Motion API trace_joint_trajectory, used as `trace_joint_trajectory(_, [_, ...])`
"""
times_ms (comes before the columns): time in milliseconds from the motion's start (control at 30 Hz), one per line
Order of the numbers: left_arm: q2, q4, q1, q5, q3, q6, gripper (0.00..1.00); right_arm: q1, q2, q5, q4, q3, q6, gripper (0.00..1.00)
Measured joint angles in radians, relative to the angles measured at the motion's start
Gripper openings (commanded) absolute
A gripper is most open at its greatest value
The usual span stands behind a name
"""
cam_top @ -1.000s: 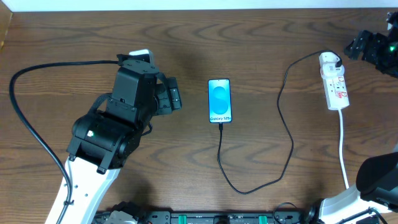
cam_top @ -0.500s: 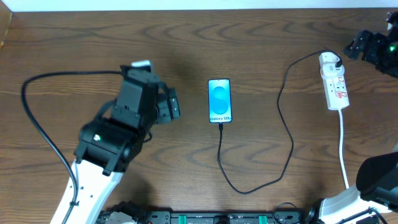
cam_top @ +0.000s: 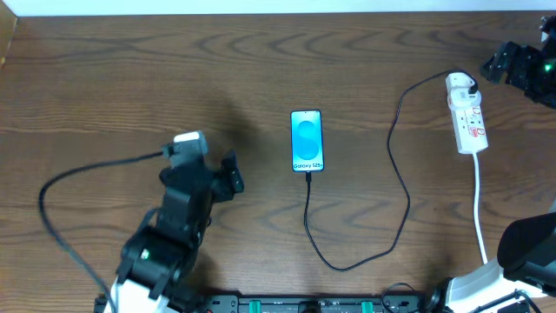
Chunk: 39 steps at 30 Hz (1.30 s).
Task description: Plug charger to phone and switch on socket
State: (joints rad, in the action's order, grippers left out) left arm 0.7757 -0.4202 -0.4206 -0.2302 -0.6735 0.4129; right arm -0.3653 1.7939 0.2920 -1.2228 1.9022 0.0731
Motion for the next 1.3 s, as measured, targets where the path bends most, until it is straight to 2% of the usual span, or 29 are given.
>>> trace_joint_trajectory(133, [-0.126, 0.187, 0.021, -0.035, 0.110, 0.000, 0.90, 0.000, 0.000, 0.000, 0.000, 0.000, 0.000, 0.99])
trace_joint_trajectory(367, [-0.319, 0.621, 0.192, -0.060, 0.373, 0.001, 0.90, 0.000, 0.000, 0.000, 0.000, 0.000, 0.001, 0.99])
trace_joint_trajectory(567, [-0.425, 0.758, 0.272, -0.061, 0.538, 0.001, 0.90, 0.000, 0.000, 0.000, 0.000, 0.000, 0.003, 0.99])
trace_joint_trajectory(767, [-0.568, 0.774, 0.315, -0.060, 0.650, 0.001, 0.90, 0.000, 0.000, 0.000, 0.000, 0.000, 0.003, 0.99])
trace_joint_trajectory(1000, [-0.748, 0.590, 0.371, -0.058, 0.668, -0.008, 0.90, 0.000, 0.000, 0.000, 0.000, 0.000, 0.003, 0.99])
trace_joint_trajectory(1300, [-0.765, 0.447, 0.468, 0.055, 0.668, -0.148, 0.90, 0.000, 0.000, 0.000, 0.000, 0.000, 0.003, 0.99])
